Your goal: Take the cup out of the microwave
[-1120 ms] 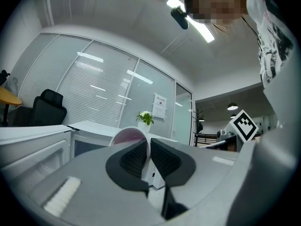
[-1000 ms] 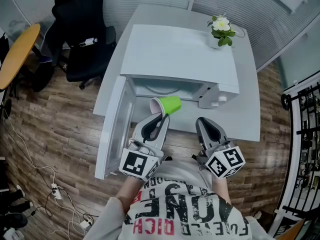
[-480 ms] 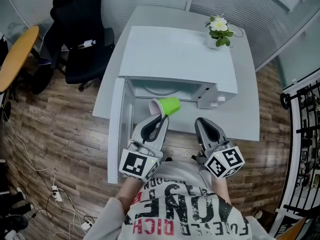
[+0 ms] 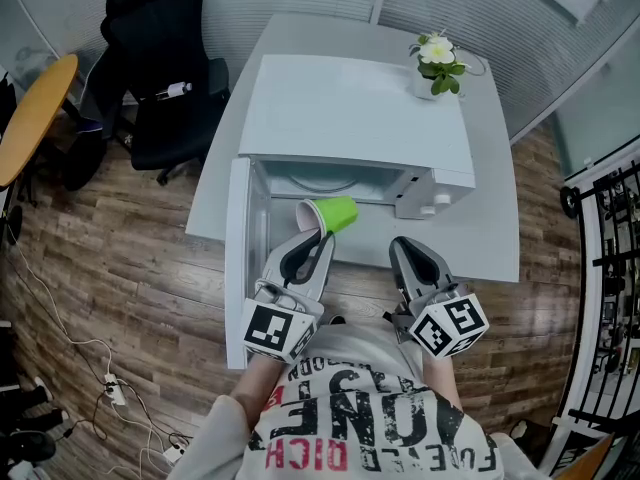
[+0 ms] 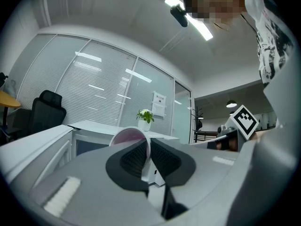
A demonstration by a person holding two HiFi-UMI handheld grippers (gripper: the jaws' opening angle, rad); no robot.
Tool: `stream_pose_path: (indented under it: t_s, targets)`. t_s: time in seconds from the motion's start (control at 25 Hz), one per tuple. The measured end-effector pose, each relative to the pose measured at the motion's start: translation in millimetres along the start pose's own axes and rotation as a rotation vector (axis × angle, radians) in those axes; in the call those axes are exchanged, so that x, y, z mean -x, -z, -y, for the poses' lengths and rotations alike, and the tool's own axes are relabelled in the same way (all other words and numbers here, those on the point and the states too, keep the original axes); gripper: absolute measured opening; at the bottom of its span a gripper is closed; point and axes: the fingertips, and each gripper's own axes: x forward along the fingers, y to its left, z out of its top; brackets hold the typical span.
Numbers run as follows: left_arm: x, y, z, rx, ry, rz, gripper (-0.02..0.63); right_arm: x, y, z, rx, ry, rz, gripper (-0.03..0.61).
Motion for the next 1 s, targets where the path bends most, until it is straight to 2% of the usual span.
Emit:
stream_pose_path:
  t_s: [0.24, 0.4, 0.52, 0.68, 1.0]
  targets:
    - [8, 9, -23, -0.127, 0.025, -0.052, 0.04, 1, 2, -4, -0.003, -0.007, 0.001, 0.025]
    - [8, 3, -38, -0.101, -0.016, -0.027, 0.04, 0, 3, -2, -0.003, 0.004, -0.003, 0.025]
    - [-2, 4, -24, -0.063, 0.028, -0.009, 0.04, 1, 1, -4, 0.005, 0.013, 0.006, 0.025]
    - [-9, 9, -14, -0.056, 0.064, -0.013, 0.04, 4, -2, -2, 0.016, 0.03, 0.016, 0.025]
    - [-16, 8, -22, -0.058, 0.069, -0.013, 0.04, 9, -1, 3, 0.018, 0.066, 0.015, 0.025]
